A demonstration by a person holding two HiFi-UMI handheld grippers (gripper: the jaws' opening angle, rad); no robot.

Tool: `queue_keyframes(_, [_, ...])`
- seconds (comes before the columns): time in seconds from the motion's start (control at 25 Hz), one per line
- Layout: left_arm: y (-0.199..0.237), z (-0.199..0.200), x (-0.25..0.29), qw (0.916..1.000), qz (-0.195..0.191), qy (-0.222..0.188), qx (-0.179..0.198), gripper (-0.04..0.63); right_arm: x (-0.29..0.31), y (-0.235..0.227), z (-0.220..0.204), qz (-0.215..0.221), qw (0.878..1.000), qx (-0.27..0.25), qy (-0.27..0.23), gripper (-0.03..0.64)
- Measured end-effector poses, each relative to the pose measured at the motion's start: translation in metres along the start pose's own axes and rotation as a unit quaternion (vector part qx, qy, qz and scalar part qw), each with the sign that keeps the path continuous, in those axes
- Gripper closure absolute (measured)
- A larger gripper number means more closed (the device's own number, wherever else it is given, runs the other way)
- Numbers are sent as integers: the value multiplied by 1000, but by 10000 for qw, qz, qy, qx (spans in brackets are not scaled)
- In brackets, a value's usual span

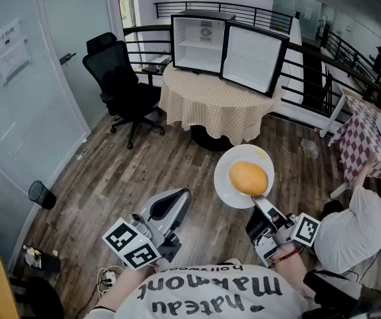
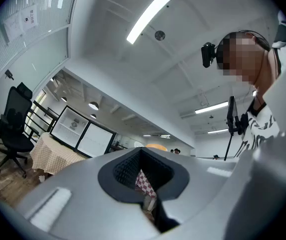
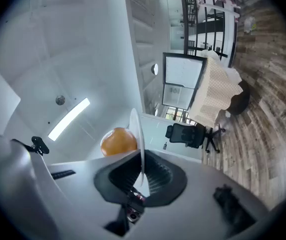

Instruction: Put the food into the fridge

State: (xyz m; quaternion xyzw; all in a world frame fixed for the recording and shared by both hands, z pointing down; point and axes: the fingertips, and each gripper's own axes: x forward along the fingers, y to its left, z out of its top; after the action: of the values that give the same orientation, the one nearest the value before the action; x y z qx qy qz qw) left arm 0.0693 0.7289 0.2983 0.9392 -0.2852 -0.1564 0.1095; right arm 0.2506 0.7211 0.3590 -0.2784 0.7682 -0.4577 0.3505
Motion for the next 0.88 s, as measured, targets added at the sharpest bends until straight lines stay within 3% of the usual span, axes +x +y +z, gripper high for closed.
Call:
queue_keyframes(0.48, [-3, 1, -15, 10000, -24, 27, 35, 589, -1, 10, -14, 202, 9998, -26, 16, 594])
queue_keyframes(0.88, [33, 6, -21, 9997, 263, -15, -9, 589, 41, -3, -12, 413, 9986, 282, 165, 594])
